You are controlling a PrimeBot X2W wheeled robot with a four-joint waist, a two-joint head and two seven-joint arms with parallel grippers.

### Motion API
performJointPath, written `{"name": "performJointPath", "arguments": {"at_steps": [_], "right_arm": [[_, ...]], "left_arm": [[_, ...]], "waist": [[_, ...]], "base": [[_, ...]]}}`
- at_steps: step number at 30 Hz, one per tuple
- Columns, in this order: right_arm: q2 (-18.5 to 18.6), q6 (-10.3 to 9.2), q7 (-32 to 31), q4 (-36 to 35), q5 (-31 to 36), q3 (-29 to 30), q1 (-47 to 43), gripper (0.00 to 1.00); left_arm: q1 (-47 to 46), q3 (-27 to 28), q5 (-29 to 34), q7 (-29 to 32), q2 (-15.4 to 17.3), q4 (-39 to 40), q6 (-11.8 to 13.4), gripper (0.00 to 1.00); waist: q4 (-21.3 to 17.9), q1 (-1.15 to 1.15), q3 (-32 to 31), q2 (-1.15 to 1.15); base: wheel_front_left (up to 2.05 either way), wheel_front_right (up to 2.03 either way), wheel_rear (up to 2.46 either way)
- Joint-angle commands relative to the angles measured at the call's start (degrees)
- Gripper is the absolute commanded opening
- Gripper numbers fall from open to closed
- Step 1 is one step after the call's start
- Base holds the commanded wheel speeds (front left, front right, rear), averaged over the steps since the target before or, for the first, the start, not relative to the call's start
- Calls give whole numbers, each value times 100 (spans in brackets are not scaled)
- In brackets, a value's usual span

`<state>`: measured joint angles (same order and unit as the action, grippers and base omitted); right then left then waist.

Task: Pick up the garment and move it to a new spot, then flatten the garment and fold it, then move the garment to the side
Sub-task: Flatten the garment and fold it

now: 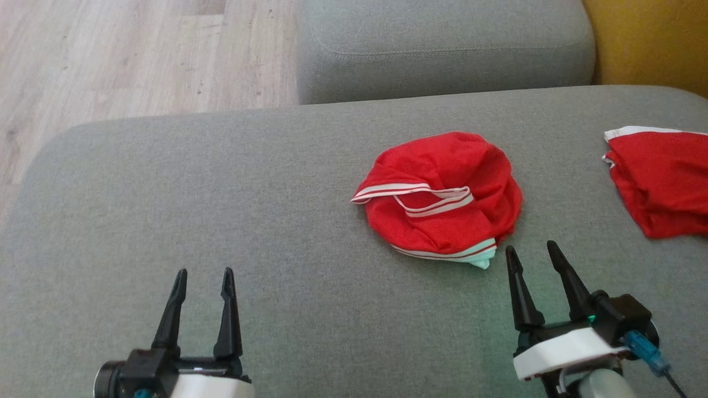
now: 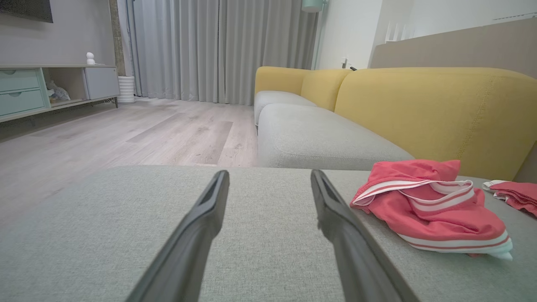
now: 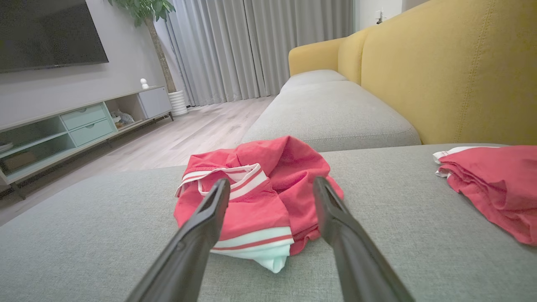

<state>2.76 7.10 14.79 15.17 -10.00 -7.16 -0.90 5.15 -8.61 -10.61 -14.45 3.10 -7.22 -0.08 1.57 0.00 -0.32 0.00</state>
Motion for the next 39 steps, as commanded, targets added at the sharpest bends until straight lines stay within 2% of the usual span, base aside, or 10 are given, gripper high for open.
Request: {"name": "performJointPath", "arguments": {"at_steps": [1, 28, 33, 39], "right_arm": [[12, 39, 21, -201, 49, -154, 75, 100], [12, 39, 21, -212, 78, -253, 64, 100], [12, 39, 21, -232, 63, -367, 101, 100], [12, 39, 21, -280, 52, -545, 269, 100]], "left_arm": [[-243, 155, 26, -54, -22, 146, -13, 100], [-209, 61, 23, -54, -22, 18, -35, 100], [-327, -56, 35, -54, -22, -76, -109, 100], [-944, -482, 261, -54, -22, -404, -294, 100]], "waist": [[-27, 0, 2, 0], [-343, 0, -2, 0], [-603, 0, 96, 0], [-1260, 0, 437, 0]], "base": [[0, 0, 0], [0, 0, 0], [0, 0, 0], [0, 0, 0]]}}
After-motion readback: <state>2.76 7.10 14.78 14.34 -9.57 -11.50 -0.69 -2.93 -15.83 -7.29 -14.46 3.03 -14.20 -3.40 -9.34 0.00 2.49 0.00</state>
